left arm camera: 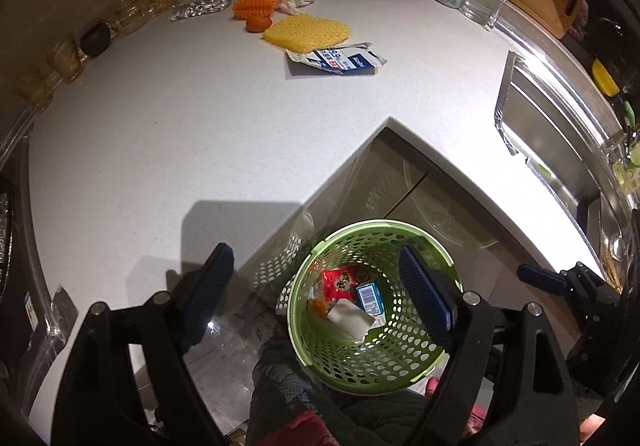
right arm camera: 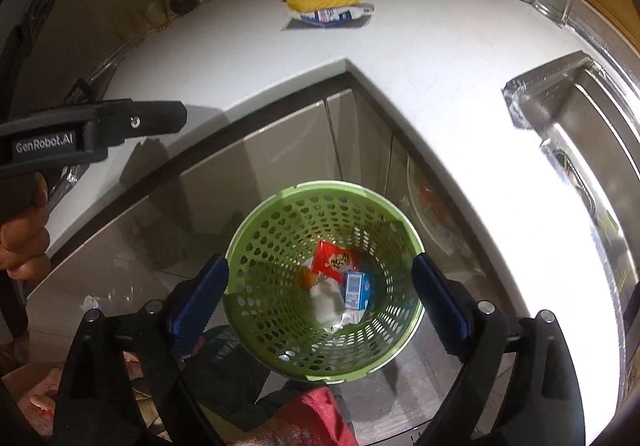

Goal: Collect trash
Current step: 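Move both grippers back over the countertop toward the orange foam net and tissue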

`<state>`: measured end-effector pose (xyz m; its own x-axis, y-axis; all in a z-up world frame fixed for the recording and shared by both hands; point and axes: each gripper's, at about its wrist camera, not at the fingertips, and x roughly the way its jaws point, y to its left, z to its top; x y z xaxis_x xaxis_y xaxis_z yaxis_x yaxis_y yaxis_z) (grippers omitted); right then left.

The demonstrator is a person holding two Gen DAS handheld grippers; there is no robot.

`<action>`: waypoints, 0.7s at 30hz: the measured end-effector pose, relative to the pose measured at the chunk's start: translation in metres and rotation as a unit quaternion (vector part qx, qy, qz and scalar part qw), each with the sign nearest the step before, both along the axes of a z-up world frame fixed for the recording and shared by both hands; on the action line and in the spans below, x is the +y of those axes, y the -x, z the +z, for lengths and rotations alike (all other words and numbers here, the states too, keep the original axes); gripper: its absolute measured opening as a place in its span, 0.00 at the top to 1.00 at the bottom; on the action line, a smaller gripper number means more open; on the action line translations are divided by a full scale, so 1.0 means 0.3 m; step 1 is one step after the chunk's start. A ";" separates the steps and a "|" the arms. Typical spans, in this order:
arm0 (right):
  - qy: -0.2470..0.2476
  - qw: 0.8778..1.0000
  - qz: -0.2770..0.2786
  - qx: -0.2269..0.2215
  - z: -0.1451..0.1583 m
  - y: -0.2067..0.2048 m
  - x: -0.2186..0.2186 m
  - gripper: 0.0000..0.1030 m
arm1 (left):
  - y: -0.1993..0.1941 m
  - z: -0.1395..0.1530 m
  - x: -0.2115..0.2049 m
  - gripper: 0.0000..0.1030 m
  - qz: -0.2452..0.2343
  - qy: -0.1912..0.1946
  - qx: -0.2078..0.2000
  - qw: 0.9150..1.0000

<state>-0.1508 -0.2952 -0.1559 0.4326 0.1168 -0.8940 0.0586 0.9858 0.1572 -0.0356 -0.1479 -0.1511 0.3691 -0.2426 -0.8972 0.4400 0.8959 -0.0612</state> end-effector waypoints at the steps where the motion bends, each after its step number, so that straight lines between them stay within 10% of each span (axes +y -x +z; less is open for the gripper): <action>1: 0.003 1.000 0.001 -0.009 0.022 -0.012 -0.004 0.08 | -0.007 0.013 0.003 0.16 0.004 0.001 -0.005 1.000; 12: 0.011 0.996 0.008 -0.085 0.226 -0.284 -0.052 0.06 | -0.235 0.176 0.049 0.12 0.050 0.028 -0.056 0.997; 21: 0.013 0.995 -0.035 -0.087 0.246 -0.609 -0.074 0.03 | -0.677 0.154 -0.025 0.11 0.042 0.031 -0.057 0.997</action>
<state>0.0320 -0.3173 -0.0820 0.5881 0.0586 -0.8067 0.1005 0.9843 0.1448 0.1676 -0.1555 -0.1049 0.4898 -0.2603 -0.8321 0.3714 0.9258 -0.0710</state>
